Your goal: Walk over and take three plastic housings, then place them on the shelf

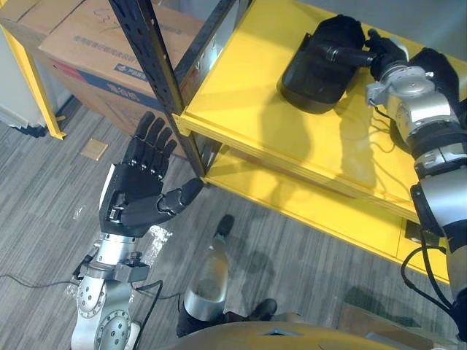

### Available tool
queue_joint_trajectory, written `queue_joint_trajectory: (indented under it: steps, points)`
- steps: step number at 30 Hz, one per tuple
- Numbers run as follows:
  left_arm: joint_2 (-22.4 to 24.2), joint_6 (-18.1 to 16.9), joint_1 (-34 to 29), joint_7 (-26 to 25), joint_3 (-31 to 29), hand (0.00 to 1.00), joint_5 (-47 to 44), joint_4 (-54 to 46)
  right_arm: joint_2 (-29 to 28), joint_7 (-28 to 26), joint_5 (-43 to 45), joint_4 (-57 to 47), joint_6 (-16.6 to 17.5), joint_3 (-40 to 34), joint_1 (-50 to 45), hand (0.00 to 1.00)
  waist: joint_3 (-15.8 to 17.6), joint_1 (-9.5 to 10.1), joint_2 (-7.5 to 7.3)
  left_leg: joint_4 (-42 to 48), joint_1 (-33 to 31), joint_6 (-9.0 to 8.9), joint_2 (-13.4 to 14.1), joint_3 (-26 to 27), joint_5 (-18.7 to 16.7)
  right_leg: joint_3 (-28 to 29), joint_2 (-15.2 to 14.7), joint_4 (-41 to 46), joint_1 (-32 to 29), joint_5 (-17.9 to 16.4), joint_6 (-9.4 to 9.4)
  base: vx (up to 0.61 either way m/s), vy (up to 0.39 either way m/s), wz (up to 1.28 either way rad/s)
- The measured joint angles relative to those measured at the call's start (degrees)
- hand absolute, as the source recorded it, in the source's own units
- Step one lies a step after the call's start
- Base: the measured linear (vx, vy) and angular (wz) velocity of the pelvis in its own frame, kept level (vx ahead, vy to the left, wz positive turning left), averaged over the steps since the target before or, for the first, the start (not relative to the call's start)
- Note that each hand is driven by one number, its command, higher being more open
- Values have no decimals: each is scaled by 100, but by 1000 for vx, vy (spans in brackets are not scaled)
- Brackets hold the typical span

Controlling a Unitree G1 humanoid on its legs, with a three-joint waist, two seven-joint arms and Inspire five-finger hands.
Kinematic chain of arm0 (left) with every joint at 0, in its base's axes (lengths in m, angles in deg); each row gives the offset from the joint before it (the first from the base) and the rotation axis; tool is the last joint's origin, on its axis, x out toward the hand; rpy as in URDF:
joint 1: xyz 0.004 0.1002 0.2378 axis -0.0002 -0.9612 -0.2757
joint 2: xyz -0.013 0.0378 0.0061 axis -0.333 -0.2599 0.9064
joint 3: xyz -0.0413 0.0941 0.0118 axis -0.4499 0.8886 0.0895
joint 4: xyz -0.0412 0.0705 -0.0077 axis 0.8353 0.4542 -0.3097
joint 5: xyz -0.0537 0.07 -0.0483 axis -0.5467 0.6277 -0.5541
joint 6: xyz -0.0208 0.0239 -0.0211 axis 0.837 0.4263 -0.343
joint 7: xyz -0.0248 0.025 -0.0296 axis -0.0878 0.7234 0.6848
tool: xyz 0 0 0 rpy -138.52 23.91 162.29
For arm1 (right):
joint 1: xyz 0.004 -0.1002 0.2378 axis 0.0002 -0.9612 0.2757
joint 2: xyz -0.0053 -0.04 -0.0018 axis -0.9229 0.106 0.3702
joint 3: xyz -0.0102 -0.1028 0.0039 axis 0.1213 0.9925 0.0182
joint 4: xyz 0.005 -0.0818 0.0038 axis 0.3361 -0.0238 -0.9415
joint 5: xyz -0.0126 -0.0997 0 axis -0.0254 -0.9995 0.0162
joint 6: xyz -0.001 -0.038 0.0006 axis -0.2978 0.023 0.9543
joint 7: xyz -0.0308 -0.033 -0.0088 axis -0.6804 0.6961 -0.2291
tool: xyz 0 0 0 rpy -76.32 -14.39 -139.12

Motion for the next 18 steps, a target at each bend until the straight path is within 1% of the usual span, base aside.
queue_joint_trajectory:
  steps: [3, 7, 10, 11, 13, 18]
  points:
    - [-1, -23, -7, -14, -76, 100, -53, -137, 41, 18, 50, 0, 106, 4, 28, 100, 94, -1, -3, -2, -7, -6, 7, -8, 0, -11, -2, 44, -17, -27, 12, -24, -5, 1]
    - [-3, -123, -12, -21, -157, 100, -197, -143, 54, 40, 164, 0, 111, 121, 81, 100, 103, 0, -10, -4, -45, -50, 20, -18, -34, -15, -10, 136, -89, -82, 9, -40, -8, 1]
    - [-6, -234, -25, -29, -190, 100, -199, -154, 84, 53, 166, -5, 155, 121, 156, 100, 135, -1, -53, -2, -132, -63, 40, -34, -24, -17, -7, 201, -199, -112, 1, -22, -6, 2]
    - [-14, -245, -24, -29, -200, 100, -200, -162, 117, 58, 172, -11, 226, 122, 157, 100, 176, 8, -92, -1, -147, -63, 38, -34, -23, -16, -7, 201, -209, -113, -1, 0, 0, 0]
    - [-15, -246, -23, -28, -208, 100, -201, -166, 177, 57, 176, -48, 265, 148, 162, 100, 221, 14, -121, 0, -148, -58, 30, -34, -20, -16, -13, 200, -207, -113, -1, 0, 0, 0]
    - [-15, -252, -27, -14, -337, 100, -212, -167, 216, 38, 281, -76, 307, 226, 230, 100, 262, 13, -131, 1, -153, -22, 45, -12, 8, -1, -12, 199, -211, -113, 0, -2, -1, -1]
